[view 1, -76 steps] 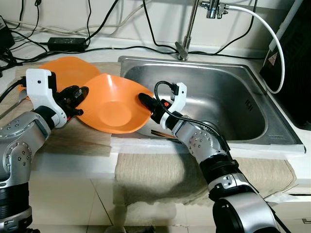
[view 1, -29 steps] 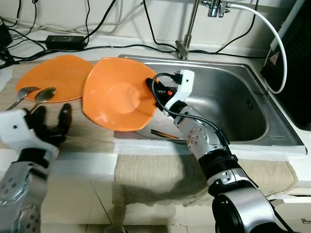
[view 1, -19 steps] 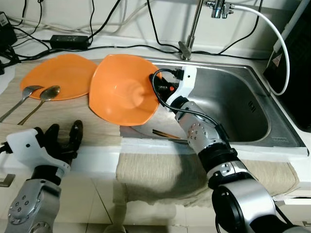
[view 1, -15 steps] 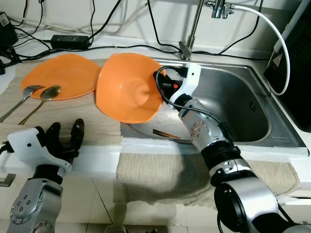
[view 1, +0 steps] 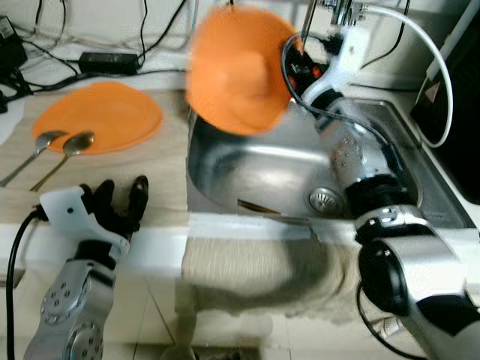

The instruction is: Kitchen organization

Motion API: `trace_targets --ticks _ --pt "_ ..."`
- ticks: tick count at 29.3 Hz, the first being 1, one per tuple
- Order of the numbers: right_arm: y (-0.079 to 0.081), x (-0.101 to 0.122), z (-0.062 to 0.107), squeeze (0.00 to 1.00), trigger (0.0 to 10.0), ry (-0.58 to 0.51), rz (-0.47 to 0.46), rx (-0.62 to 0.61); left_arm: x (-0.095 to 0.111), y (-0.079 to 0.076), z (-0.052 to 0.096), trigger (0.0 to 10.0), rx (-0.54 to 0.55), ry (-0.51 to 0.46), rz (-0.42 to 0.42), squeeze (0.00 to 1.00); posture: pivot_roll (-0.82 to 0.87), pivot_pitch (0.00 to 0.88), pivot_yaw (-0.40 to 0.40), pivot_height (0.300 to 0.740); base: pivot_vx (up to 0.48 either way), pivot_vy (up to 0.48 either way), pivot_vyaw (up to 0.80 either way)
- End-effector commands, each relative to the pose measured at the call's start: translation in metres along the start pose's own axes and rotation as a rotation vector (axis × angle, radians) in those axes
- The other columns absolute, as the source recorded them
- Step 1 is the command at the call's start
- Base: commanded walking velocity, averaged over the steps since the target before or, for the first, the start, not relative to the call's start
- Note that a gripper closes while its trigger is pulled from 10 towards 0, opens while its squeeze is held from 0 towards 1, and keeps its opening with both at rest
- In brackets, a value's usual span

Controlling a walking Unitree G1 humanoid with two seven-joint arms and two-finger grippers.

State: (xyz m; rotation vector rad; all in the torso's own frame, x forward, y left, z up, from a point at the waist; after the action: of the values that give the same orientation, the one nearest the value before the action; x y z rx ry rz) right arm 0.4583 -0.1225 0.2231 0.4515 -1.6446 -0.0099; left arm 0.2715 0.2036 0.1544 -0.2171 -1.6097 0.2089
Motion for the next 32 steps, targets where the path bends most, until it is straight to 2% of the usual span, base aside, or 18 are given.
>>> trace_targets --ticks 1,2,5,8,10,12,13,15,21,24,25,26,27,28,29,30,31,32 --pt "-0.01 0.01 0.001 0.0 0.0 -0.036 0.017 -0.037 -0.002 -0.001 -0.002 10.0 -0.007 0.005 -0.005 0.0 0.22 0.0 -0.053 0.74 0.0 0.0 0.0" --pt "-0.015 0.008 0.002 0.0 0.0 -0.023 0.029 -0.056 -0.003 -0.001 -0.003 10.0 -0.008 0.005 -0.005 0.0 0.22 0.0 -0.053 0.74 0.0 0.0 0.0" --pt "-0.043 -0.013 0.012 0.0 0.0 0.085 0.187 -0.159 -0.004 -0.001 -0.004 10.0 -0.009 0.007 -0.001 0.0 0.21 0.0 -0.053 0.74 0.0 0.0 0.0" --pt "-0.051 -0.03 0.019 0.0 0.0 0.167 0.305 -0.183 -0.005 -0.001 -0.005 10.0 -0.009 0.009 0.002 0.0 0.21 0.0 -0.053 0.74 0.0 0.0 0.0" --pt "-0.052 -0.036 0.02 0.0 0.0 0.195 0.332 -0.181 -0.005 -0.001 -0.006 10.0 -0.009 0.009 0.003 0.0 0.21 0.0 -0.051 0.74 0.0 0.0 0.0" --pt "-0.052 -0.047 0.023 0.0 0.0 0.238 0.407 -0.182 -0.005 -0.001 -0.006 10.0 -0.011 0.01 0.001 0.0 0.21 0.0 -0.05 0.74 0.0 0.0 0.0" --pt "-0.052 -0.047 0.023 0.0 0.0 0.238 0.407 -0.182 -0.005 -0.001 -0.006 10.0 -0.011 0.01 0.001 0.0 0.21 0.0 -0.05 0.74 0.0 0.0 0.0" --pt "-0.05 -0.068 0.029 0.0 0.0 0.312 0.483 -0.162 -0.005 -0.001 -0.006 10.0 -0.011 0.009 -0.002 0.0 0.21 0.0 -0.05 0.74 0.0 0.0 0.0" --pt "-0.042 -0.092 0.035 0.0 0.0 0.38 0.535 -0.135 -0.003 0.0 -0.006 10.0 -0.009 0.007 -0.01 0.0 0.22 0.0 -0.05 0.74 0.0 0.0 0.0" --pt "-0.041 -0.095 0.036 0.0 0.0 0.391 0.544 -0.132 -0.002 0.0 -0.006 10.0 -0.008 0.007 -0.012 0.0 0.23 0.0 -0.051 0.74 0.0 0.0 0.0" --pt "-0.041 -0.1 0.038 1.0 0.0 0.411 0.559 -0.13 -0.002 0.0 -0.006 10.0 -0.008 0.008 -0.013 0.0 0.23 0.0 -0.051 0.74 0.0 0.0 0.0" --pt "-0.041 -0.1 0.038 1.0 0.0 0.411 0.559 -0.13 -0.002 0.0 -0.006 10.0 -0.008 0.008 -0.013 0.0 0.23 0.0 -0.051 0.74 0.0 0.0 0.0" --pt "-0.04 -0.107 0.041 1.0 0.7 0.438 0.598 -0.119 -0.002 0.0 -0.005 10.0 -0.007 0.008 -0.014 0.0 0.23 0.002 -0.053 0.74 0.0 0.0 0.0" --pt "-0.04 -0.107 0.041 1.0 0.7 0.438 0.598 -0.119 -0.002 0.0 -0.005 10.0 -0.007 0.008 -0.014 0.0 0.23 0.002 -0.053 0.74 0.0 0.0 0.0" --pt "-0.036 -0.119 0.046 1.0 2.3 0.486 0.691 -0.085 -0.002 -0.001 -0.005 10.0 -0.006 0.01 -0.014 0.0 0.23 0.004 -0.055 0.74 0.0 0.0 0.0" --pt "-0.034 -0.126 0.049 1.0 0.9 0.51 0.722 -0.064 -0.002 -0.001 -0.005 10.0 -0.005 0.012 -0.014 0.0 0.23 0.006 -0.056 0.74 0.0 0.0 0.0" --pt "-0.034 -0.126 0.049 1.0 0.9 0.51 0.722 -0.064 -0.002 -0.001 -0.005 10.0 -0.005 0.012 -0.014 0.0 0.23 0.006 -0.056 0.74 0.0 0.0 0.0" --pt "-0.032 -0.132 0.051 1.0 0.4 0.528 0.745 -0.048 -0.003 -0.001 -0.005 10.0 -0.005 0.013 -0.014 0.0 0.23 0.007 -0.057 0.74 0.0 0.0 0.0"
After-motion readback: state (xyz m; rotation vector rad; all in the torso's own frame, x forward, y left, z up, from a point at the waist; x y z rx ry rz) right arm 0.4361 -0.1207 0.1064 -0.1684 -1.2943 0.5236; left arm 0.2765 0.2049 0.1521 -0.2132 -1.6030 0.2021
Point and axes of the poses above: a point about 5 cm out from each wrist's last joint towards the gripper, its own z axis pointing back from the gripper into the wrist, its own x axis along the axis of the wrist's last joint, y = z × x, the point moved 5 cm from there along -z, pointing out of the wrist towards the gripper, and after that the axes turned 1 degree about z, right-handed, at the moved point
